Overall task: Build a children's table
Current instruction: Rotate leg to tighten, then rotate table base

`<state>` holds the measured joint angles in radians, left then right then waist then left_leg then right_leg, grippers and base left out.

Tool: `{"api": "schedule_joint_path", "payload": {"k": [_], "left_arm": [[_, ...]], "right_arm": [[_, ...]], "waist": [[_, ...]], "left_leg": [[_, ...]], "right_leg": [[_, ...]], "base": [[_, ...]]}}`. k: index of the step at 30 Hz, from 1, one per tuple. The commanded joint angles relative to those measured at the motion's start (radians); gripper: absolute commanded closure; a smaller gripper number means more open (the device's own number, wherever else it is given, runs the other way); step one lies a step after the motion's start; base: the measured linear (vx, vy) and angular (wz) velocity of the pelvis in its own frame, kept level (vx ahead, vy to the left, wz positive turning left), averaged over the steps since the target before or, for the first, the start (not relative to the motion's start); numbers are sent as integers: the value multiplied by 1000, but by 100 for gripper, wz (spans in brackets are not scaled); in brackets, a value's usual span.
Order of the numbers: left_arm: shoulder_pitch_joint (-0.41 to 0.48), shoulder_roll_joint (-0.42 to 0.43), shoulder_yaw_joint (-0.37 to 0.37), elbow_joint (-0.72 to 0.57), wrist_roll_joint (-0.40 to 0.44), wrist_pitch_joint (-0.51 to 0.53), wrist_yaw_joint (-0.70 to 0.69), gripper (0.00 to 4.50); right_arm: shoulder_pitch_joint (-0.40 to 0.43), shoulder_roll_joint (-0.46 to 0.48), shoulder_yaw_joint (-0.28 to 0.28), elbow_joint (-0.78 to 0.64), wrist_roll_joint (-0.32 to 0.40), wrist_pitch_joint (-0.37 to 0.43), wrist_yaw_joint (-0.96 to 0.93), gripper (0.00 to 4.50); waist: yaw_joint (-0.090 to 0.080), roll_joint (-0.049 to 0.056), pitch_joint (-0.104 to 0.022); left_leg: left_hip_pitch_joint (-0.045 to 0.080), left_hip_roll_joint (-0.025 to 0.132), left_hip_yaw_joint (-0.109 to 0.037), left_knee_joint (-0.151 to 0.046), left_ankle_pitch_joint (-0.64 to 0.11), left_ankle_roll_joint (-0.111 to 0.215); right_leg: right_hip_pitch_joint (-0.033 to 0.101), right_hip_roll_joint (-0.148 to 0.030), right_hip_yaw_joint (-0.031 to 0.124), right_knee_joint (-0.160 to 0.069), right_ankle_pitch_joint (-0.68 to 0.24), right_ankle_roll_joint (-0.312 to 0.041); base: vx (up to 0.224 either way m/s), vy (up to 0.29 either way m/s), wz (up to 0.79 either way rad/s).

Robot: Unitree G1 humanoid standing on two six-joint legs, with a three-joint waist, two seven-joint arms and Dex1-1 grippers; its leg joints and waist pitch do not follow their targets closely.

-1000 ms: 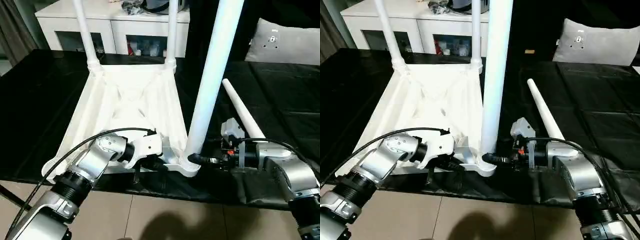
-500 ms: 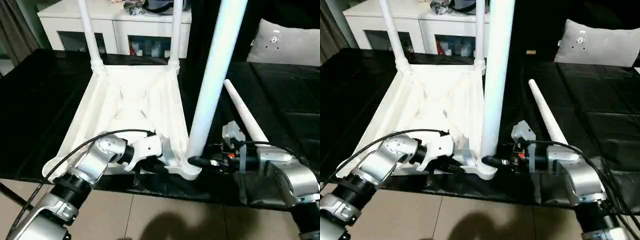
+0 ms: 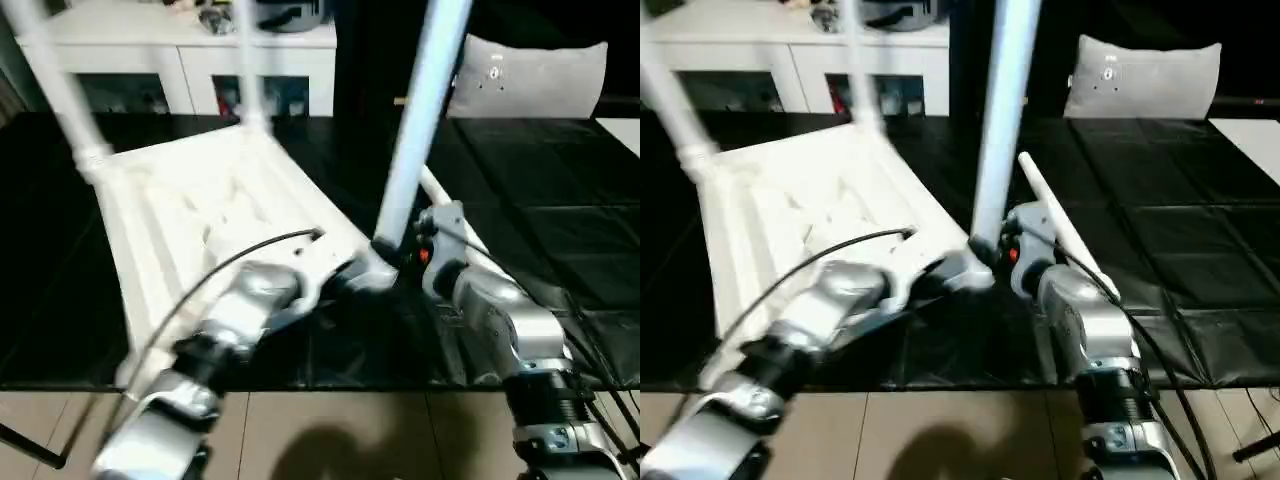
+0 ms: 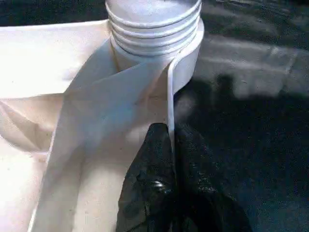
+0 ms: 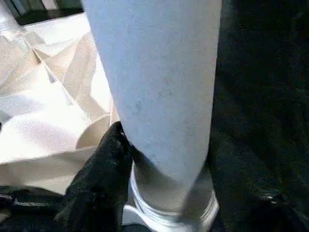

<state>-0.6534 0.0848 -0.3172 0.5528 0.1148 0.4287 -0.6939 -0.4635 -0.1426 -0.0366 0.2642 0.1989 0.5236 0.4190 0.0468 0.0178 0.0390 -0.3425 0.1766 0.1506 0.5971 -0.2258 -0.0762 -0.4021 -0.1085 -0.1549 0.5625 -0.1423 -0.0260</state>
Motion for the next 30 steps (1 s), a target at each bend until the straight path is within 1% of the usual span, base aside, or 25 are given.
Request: {"api": "schedule_joint_path", "payload": {"k": [1, 2, 3, 4, 5, 6, 7, 8, 9, 11, 13, 14, 15, 17, 18, 19, 20, 21, 23, 24, 25, 27, 28, 29, 30], "left_arm": [[-8, -14, 8, -16, -9, -26, 0, 450], [-3, -8, 4, -28, -8, -26, -13, 450], [2, 2, 0, -36, -8, -32, -28, 450], [7, 18, -7, -38, -9, -49, -51, 450], [9, 26, -10, -38, -9, -59, -62, 450], [12, 35, -14, -38, -7, -69, -73, 450], [12, 39, -16, -34, -6, -76, -77, 450], [15, 50, -24, -33, -3, -91, -91, 450], [17, 58, -31, -33, -1, -101, -101, 450], [26, 87, -53, -37, 4, -126, -136, 450], [26, 87, -53, -37, 4, -126, -136, 450], [29, 99, -60, -39, 6, -134, -149, 450], [31, 123, -66, -30, 21, -146, -156, 450], [31, 128, -65, -27, 25, -148, -154, 450], [30, 130, -60, -22, 27, -149, -145, 450], [30, 133, -59, -21, 27, -151, -145, 450], [30, 134, -59, -20, 27, -154, -148, 450], [32, 137, -61, -20, 29, -161, -150, 450], [34, 141, -65, -21, 32, -171, -154, 450], [37, 146, -70, -19, 40, -195, -148, 450], [38, 147, -72, -18, 43, -202, -146, 450], [37, 143, -67, -32, 21, -197, -167, 407], [35, 137, -54, -44, 0, -183, -174, 396], [33, 130, -40, -54, -19, -168, -175, 396], [33, 129, -36, -59, -24, -167, -175, 382]], "right_arm": [[7, 12, 17, 18, -1, 11, 3, 179], [14, 6, 20, 10, -4, 7, 10, 170], [22, -8, 26, -1, -8, 0, 28, 161], [30, -33, 33, -13, -10, -13, 63, 161], [33, -44, 35, -17, -11, -19, 81, 153], [36, -60, 38, -21, -11, -28, 103, 130], [37, -68, 40, -22, -10, -33, 111, 124], [39, -84, 44, -25, -9, -41, 131, 124], [40, -95, 47, -27, -8, -47, 145, 122], [49, -136, 57, -37, 0, -71, 203, 91], [49, -136, 57, -37, 0, -71, 203, 82], [53, -153, 60, -41, 2, -82, 229, 63], [80, -206, 72, -75, 16, -99, 318, 52], [91, -223, 73, -89, 25, -100, 346, 38], [104, -243, 69, -104, 35, -100, 374, 30], [117, -262, 64, -118, 43, -98, 395, 30], [126, -276, 61, -127, 48, -98, 412, 30], [138, -294, 58, -139, 54, -97, 433, 5], [155, -317, 55, -154, 62, -97, 460, 5], [182, -351, 53, -182, 79, -85, 503, 5], [190, -362, 52, -191, 85, -81, 517, 5], [226, -394, 66, -238, 111, -60, 573, 0], [238, -398, 76, -255, 117, -55, 584, 0], [246, -399, 85, -268, 122, -51, 590, 0], [248, -397, 90, -274, 123, -48, 590, 0]], "waist": [[11, -14, -66], [17, -13, -72], [19, -11, -72], [22, -13, -72], [26, -10, -71], [27, -12, -70], [29, -13, -69], [33, -9, -66], [33, -11, -66], [37, -11, -63], [41, -9, -61], [42, -13, -61], [49, -16, -61], [53, -13, -61], [54, -14, -62], [54, -17, -62], [56, -17, -61], [56, -18, -61], [57, -19, -60], [59, -12, -60], [58, -17, -60], [58, -18, -62], [59, -18, -59], [58, -17, -59], [57, -18, -60]], "left_leg": [[-20, 43, -11, -69, -70, 78], [-20, 44, -9, -64, -4, 101], [-20, 44, -8, -62, 14, 111], [-22, 43, -7, -59, 34, 127], [-23, 41, -5, -56, 33, 141], [-23, 41, -4, -57, 25, 144], [-24, 40, -2, -57, 13, 146], [-24, 40, -3, -58, -11, 139], [-23, 39, -1, -59, -26, 134], [-20, 41, -1, -63, -60, 110], [-16, 44, -1, -66, -79, 96], [-16, 44, -1, -67, -83, 94], [-16, 44, -1, -67, -94, 91], [-17, 47, -3, -67, -90, 93], [-18, 47, -3, -66, -84, 98], [-19, 48, -3, -66, -82, 99], [-20, 47, -3, -66, -81, 100], [-21, 45, -3, -66, -81, 102], [-22, 42, -1, -64, -86, 104], [-23, 41, -3, -64, -84, 106], [-22, 42, -2, -64, -86, 110], [-25, 40, -3, -63, -86, 111], [-24, 39, -1, -63, -93, 112], [-26, 39, -2, -63, -93, 110], [-25, 39, -2, -63, -94, 107]], "right_leg": [[66, -61, 58, -61, -306, -110], [67, -61, 63, -45, -204, -152], [67, -61, 63, -41, -176, -166], [68, -61, 65, -37, -146, -180], [68, -61, 64, -38, -144, -181], [68, -61, 64, -39, -152, -181], [69, -61, 65, -40, -174, -177], [68, -62, 63, -46, -219, -168], [68, -61, 63, -50, -242, -160], [67, -60, 62, -57, -311, -132], [63, -60, 63, -61, -344, -117], [63, -59, 63, -63, -353, -112], [64, -59, 62, -63, -363, -102], [63, -61, 64, -60, -350, -98], [64, -59, 63, -58, -331, -103], [64, -60, 64, -57, -329, -104], [65, -60, 64, -58, -329, -103], [66, -60, 62, -57, -335, -102], [66, -60, 61, -63, -361, -90], [66, -59, 60, -65, -371, -82], [66, -57, 59, -67, -371, -75], [68, -57, 57, -66, -374, -72], [66, -56, 56, -71, -392, -65], [66, -56, 55, -70, -397, -63], [65, -56, 53, -72, -405, -61]], "base": [[0, 0, 0], [0, 0, 0], [0, 0, 0], [0, 0, 0], [0, 0, 0], [0, 0, 0], [0, 0, 0], [0, 0, 0], [0, 0, 0], [0, 0, 0], [0, 0, 0], [0, 0, 0], [0, 0, 0], [0, 0, 0], [0, 0, 0], [0, 0, 0], [0, 0, 0], [0, 0, 0], [0, 0, 0], [0, 0, 0], [0, 0, 0], [0, 0, 0], [0, 0, 0], [0, 0, 0], [0, 0, 0]]}}
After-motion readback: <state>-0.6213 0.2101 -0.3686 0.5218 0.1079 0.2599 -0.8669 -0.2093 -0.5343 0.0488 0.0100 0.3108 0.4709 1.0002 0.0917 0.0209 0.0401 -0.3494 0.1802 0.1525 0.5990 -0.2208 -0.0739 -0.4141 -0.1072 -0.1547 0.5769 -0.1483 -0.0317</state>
